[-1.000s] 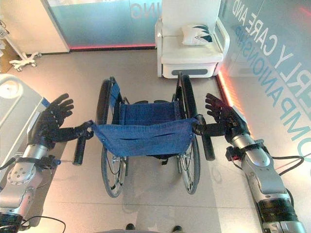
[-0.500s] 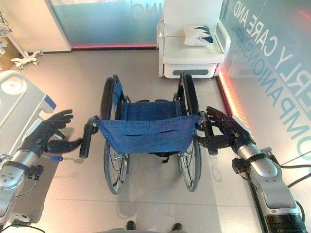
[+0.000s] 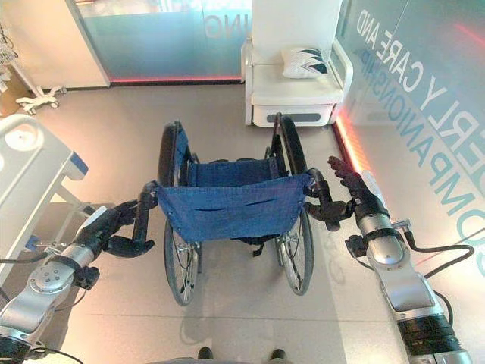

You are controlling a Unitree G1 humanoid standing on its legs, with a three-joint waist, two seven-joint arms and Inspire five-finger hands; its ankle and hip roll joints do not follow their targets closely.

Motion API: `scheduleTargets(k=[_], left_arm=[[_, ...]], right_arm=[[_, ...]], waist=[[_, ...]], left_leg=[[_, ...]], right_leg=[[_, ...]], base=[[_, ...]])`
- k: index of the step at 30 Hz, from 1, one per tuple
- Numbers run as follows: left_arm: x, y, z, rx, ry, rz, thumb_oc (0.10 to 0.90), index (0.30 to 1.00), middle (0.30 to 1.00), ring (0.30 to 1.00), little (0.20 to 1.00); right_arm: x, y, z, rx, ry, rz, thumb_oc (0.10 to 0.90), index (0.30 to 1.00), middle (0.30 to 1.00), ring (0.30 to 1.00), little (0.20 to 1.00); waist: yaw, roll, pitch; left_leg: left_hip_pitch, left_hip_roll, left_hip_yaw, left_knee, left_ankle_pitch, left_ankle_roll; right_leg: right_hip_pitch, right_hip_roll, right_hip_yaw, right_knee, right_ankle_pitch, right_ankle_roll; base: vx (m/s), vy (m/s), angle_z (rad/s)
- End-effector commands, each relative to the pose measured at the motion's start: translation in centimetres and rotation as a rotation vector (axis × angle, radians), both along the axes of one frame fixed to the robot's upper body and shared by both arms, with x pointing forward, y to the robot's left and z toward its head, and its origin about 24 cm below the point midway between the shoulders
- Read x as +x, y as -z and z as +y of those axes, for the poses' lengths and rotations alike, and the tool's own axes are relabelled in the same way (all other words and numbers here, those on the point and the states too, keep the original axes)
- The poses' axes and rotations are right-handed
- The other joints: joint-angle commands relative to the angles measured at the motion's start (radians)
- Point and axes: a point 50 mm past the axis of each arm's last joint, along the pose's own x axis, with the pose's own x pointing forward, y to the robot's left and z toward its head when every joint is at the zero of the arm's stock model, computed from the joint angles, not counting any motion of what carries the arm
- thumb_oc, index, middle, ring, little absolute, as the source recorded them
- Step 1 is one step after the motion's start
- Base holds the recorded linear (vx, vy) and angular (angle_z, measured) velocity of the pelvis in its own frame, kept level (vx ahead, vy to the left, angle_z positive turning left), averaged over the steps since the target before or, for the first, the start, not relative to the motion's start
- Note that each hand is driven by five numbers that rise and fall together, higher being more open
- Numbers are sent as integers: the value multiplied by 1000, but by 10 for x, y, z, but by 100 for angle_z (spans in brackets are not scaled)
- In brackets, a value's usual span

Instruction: Push the wheelchair next to the bed

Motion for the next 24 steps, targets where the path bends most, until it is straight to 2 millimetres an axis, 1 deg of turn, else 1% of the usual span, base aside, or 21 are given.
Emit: scheduleTargets(k=[1, 5, 6, 9, 12, 14, 16, 19, 20, 21, 22, 24], left_arm=[[28, -66, 9, 4, -99, -373, 800, 900, 900, 900, 900], [27, -78, 14, 36, -161, -466, 800, 900, 900, 900, 900], [25, -91, 18, 78, -213, -545, 800, 900, 900, 900, 900], [23, -109, 26, 153, -285, -651, 800, 900, 900, 900, 900], [21, -128, 36, 264, -353, -713, 800, 900, 900, 900, 900], [19, -141, 45, 369, -433, -760, 800, 900, 900, 900, 900], [17, -147, 49, 379, -461, -789, 800, 900, 900, 900, 900], [17, -155, 47, 323, -441, -823, 800, 900, 900, 900, 900], [18, -156, 40, 243, -390, -833, 800, 900, 900, 900, 900], [18, -156, 37, 222, -370, -829, 800, 900, 900, 900, 900], [21, -150, 23, 108, -268, -799, 800, 900, 900, 900, 900], [22, -141, 5, -39, -133, -743, 800, 900, 900, 900, 900]], right_arm=[[6, 3, -29, -151, 185, 64, 800, 900, 900, 900, 900], [6, 10, -32, -156, 198, 119, 800, 900, 900, 900, 900], [8, 14, -30, -121, 177, 163, 800, 900, 900, 900, 900], [11, 14, -27, -97, 149, 211, 800, 900, 900, 900, 900], [19, 9, -22, -89, 117, 216, 800, 900, 900, 900, 900], [25, 0, -17, -80, 81, 195, 800, 900, 900, 900, 900], [28, -4, -14, -78, 65, 185, 800, 900, 900, 900, 900], [30, -10, -9, -83, 47, 165, 800, 900, 900, 900, 900], [31, -11, -6, -86, 41, 159, 800, 900, 900, 900, 900], [31, -11, -6, -88, 40, 158, 800, 900, 900, 900, 900], [29, -11, -3, -92, 39, 152, 800, 900, 900, 900, 900], [26, -11, -3, -96, 41, 145, 800, 900, 900, 900, 900]], waist=[[-13, -30, -45], [-11, -32, -45], [-8, -35, -43], [-2, -39, -43], [8, -42, -44], [15, -43, -47], [16, -44, -49], [19, -44, -51], [20, -44, -53], [20, -44, -53], [20, -44, -53], [21, -44, -53]], left_leg=[[-6, -10, 6, 18, -12, -18], [-6, -11, 6, 19, -12, -19], [-7, -12, 5, 20, -12, -20], [-10, -12, 2, 21, -12, -23], [-9, -14, -4, 21, -14, -26], [-10, -14, -9, 22, -14, -30], [-10, -15, -10, 22, -14, -32], [-11, -15, -12, 23, -16, -33], [-11, -16, -13, 22, -16, -33], [-11, -16, -14, 22, -16, -33], [-10, -16, -14, 21, -17, -32], [-10, -17, -15, 19, -17, -30]], right_leg=[[13, 2, -4, 25, 14, 16], [14, 1, -5, 24, 13, 15], [15, 1, -7, 25, 12, 12], [17, -1, -11, 24, 10, 10], [24, -1, -20, 23, 7, 6], [29, 0, -26, 21, 5, 4], [30, 0, -28, 22, 4, 4], [31, 0, -32, 24, 0, 2], [31, 1, -33, 25, -1, 2], [31, 1, -33, 26, -2, 3], [31, 0, -34, 27, -3, 4], [31, 1, -33, 27, -3, 6]], base=[[0, 0, 0], [0, 0, 0], [0, 0, 0], [0, 0, 0], [0, 0, 0], [5, -4, 2], [6, -2, 9], [2, -1, 5], [0, 0, 0], [0, 0, 0], [0, 0, 0], [0, 0, 0]])
